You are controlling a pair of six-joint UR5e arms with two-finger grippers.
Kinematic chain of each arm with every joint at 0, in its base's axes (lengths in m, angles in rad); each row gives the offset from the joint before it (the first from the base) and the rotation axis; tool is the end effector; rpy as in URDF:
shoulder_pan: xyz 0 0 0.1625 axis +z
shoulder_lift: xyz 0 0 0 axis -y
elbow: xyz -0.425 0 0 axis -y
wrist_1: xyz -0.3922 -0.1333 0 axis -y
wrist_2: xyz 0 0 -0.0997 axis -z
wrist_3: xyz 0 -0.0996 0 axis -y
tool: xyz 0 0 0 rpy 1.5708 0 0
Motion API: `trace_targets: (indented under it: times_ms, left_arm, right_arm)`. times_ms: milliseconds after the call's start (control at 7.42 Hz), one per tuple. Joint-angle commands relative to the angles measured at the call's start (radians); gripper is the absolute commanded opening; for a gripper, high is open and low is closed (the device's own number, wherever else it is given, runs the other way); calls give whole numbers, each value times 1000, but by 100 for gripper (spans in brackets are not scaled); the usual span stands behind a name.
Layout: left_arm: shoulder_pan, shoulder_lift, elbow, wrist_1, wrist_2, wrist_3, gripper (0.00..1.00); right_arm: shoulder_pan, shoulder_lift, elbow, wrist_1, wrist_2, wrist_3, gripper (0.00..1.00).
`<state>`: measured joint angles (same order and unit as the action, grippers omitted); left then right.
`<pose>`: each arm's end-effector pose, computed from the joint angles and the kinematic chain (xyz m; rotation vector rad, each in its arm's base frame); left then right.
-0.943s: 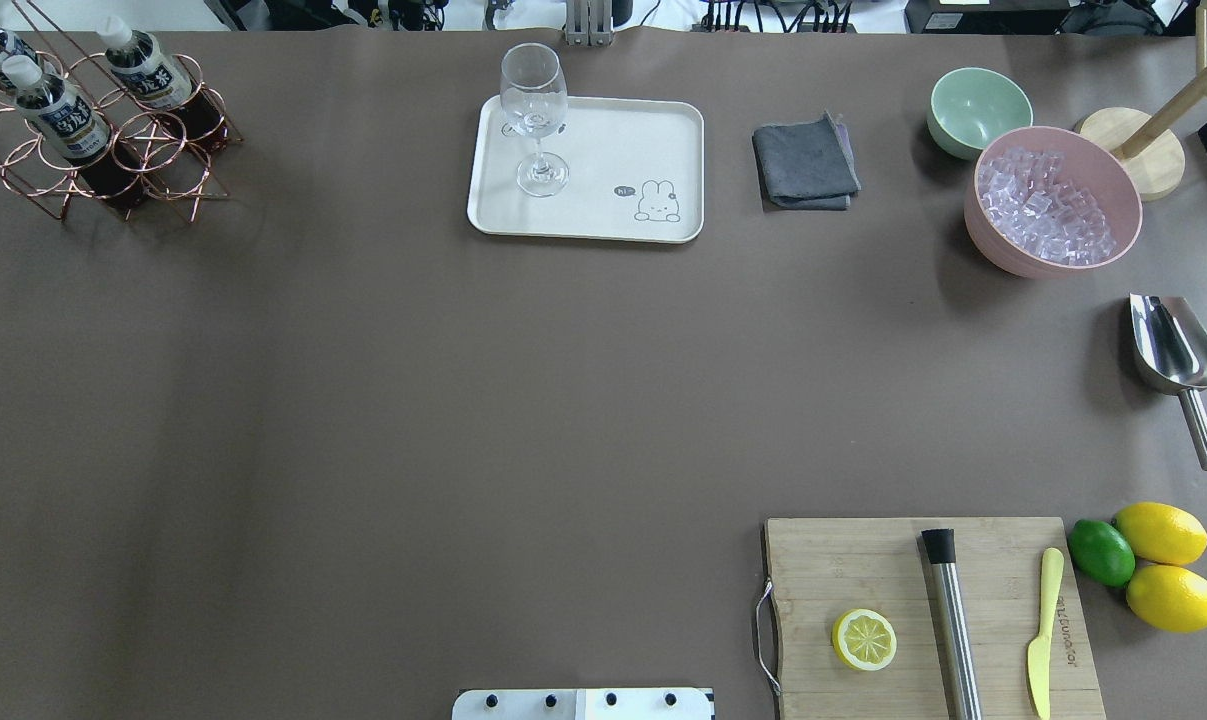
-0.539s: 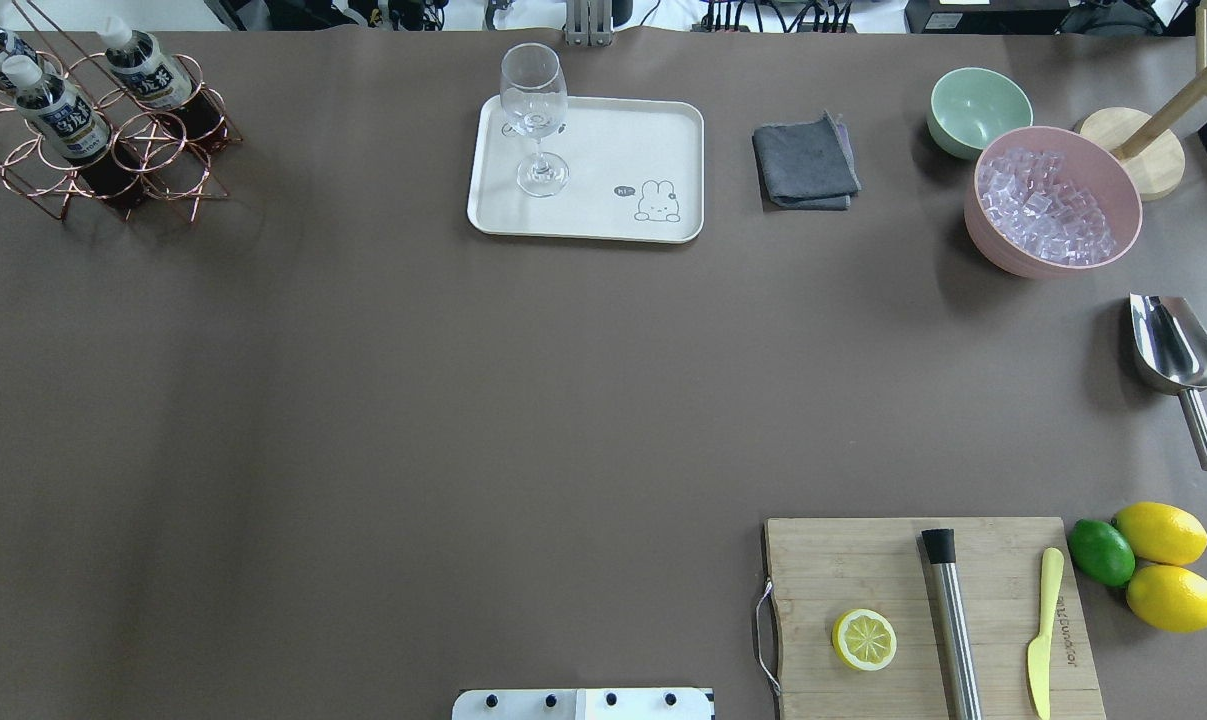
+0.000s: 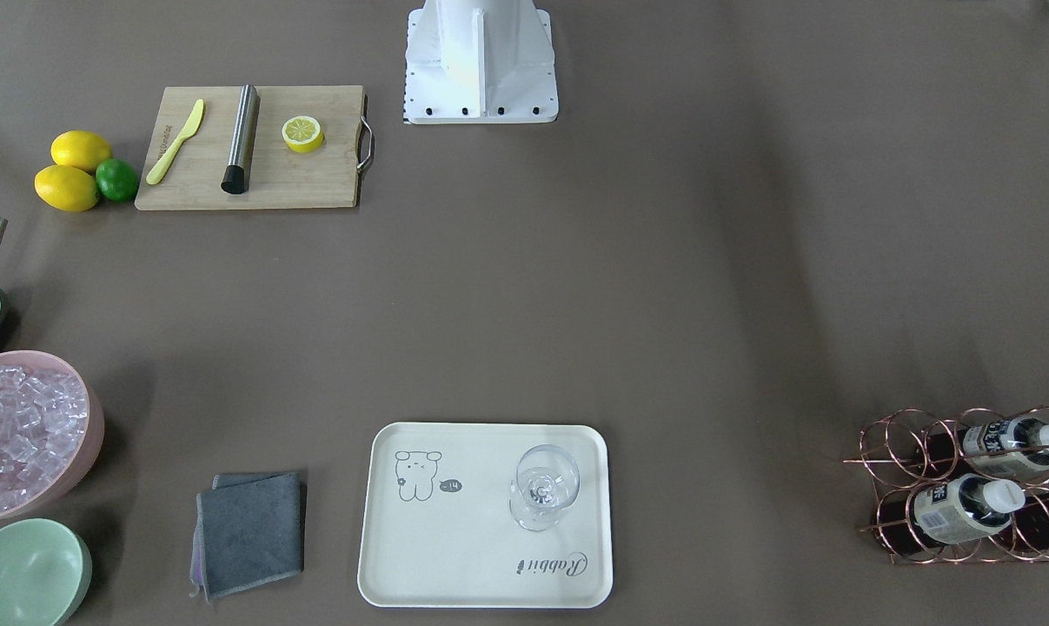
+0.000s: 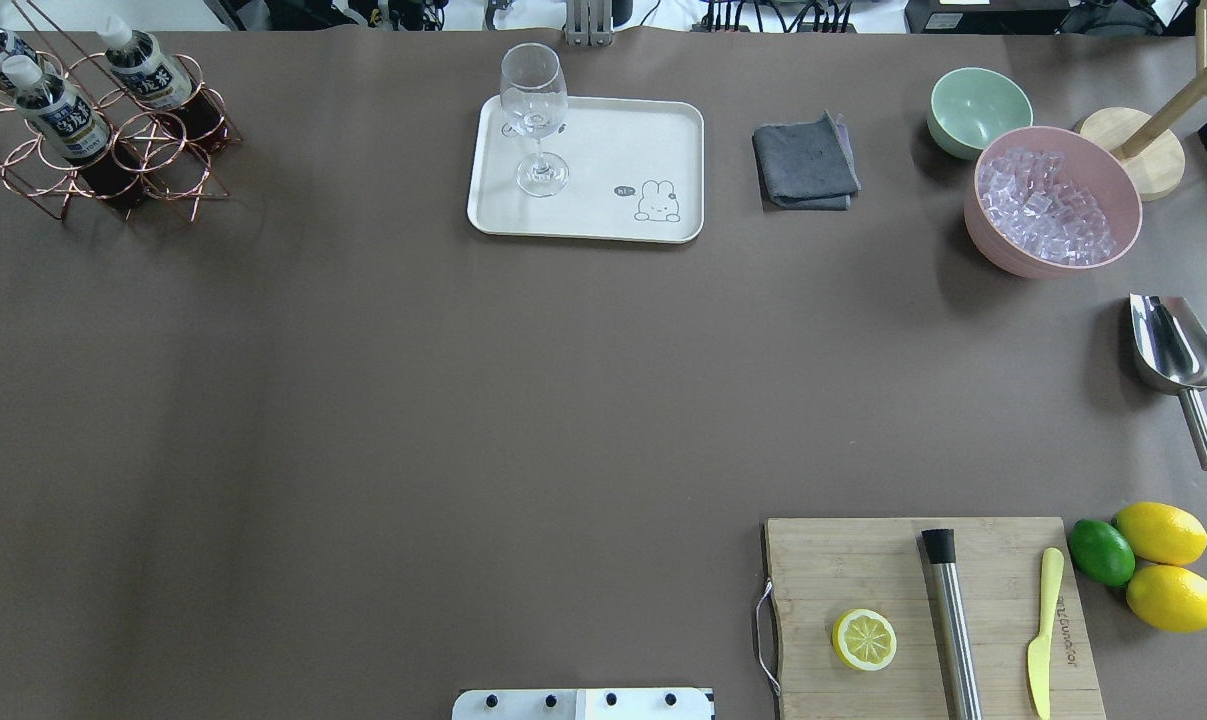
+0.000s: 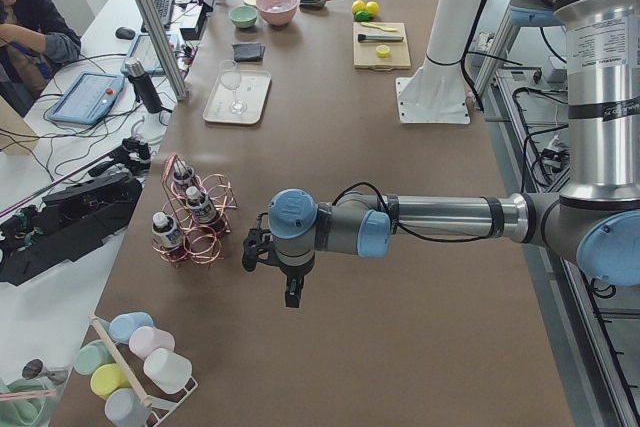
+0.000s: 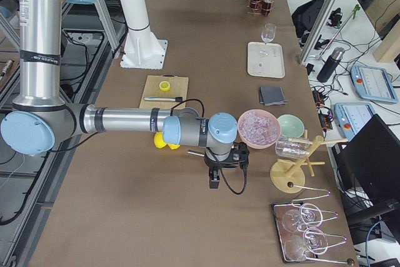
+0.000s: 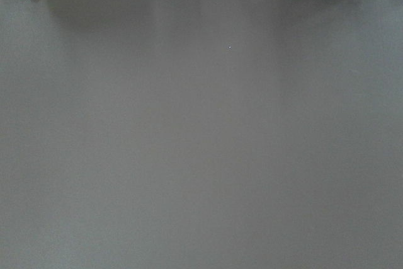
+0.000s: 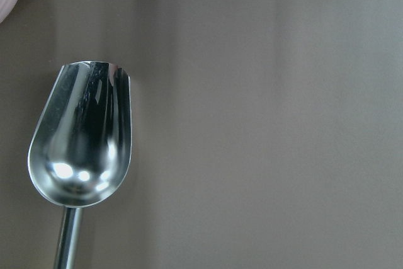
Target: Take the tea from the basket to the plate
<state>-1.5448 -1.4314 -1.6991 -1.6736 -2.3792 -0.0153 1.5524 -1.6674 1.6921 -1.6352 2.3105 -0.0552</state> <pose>-0.0498 -0.4401 0.6471 0.0700 0.8095 0.0472 0.0579 -0.4489 0.6533 -0.0243 -0.7403 -0.0555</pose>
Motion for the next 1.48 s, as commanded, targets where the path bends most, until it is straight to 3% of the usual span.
trace_targets:
  times_ms: [0, 1348]
  left_arm:
    - [-9, 17, -2, 0, 0, 0, 98]
    - [-11, 5, -16, -5, -12, 0, 98]
  right_arm:
    - [0, 0, 0, 0, 0, 0, 100]
    - [0, 0, -3, 3, -2, 0, 100]
